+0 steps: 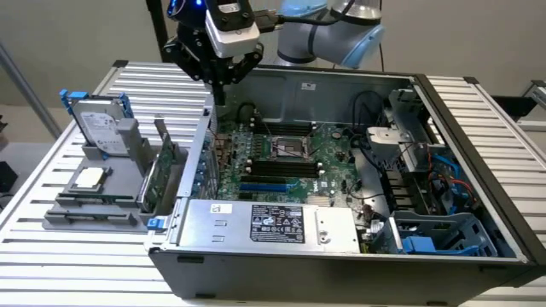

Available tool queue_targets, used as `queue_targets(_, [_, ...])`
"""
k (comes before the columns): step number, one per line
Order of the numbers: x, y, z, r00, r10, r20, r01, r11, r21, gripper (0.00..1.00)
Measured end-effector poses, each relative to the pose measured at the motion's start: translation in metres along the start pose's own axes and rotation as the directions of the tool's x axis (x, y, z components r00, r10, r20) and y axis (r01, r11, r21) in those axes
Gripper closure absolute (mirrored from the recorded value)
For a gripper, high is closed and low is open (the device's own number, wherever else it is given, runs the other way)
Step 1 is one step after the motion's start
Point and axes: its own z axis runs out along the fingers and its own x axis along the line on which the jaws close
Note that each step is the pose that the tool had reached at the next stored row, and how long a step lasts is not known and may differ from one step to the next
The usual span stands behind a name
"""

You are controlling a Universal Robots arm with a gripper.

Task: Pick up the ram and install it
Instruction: 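Reach for the ram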

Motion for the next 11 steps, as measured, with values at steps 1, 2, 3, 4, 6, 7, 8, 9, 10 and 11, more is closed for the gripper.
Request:
queue_targets(1, [0.004,-0.0013,0.0001,1.0,0.0,0.0,0.0,1.0,0.0001,1.0])
queue_targets(2, [0.009,-0.0026,0.0003,1.0,0.0,0.0,0.0,1.0,0.0001,1.0])
queue_targets(3, [0.013,-0.0039,0.0005,1.0,0.0,0.0001,0.0,1.0,0.0001,1.0])
queue_targets(4, [0.018,-0.0052,0.0007,1.0,0.0,0.0001,0.0,1.0,0.0001,1.0])
queue_targets(6, [0.027,-0.0077,0.0011,1.0,0.0,0.0001,0.0,1.0,0.0003,1.0])
queue_targets(7, [0.031,-0.0089,0.0013,1.0,0.0,0.0001,0.0,1.0,0.0004,1.0])
queue_targets(8, [0.036,-0.01,0.0015,1.0,0.0,0.0001,0.0,1.0,0.0006,1.0])
queue_targets(9, [0.04,-0.0112,0.0017,1.0,0.0,0.0001,0.0,1.0,0.0008,1.0])
queue_targets(10, [0.045,-0.0123,0.0019,1.0,0.0,0.0001,0.0,1.0,0.001,1.0])
queue_targets(11, [0.049,-0.0134,0.0021,1.0,0.0,0.0001,0.0,1.0,0.0011,1.0])
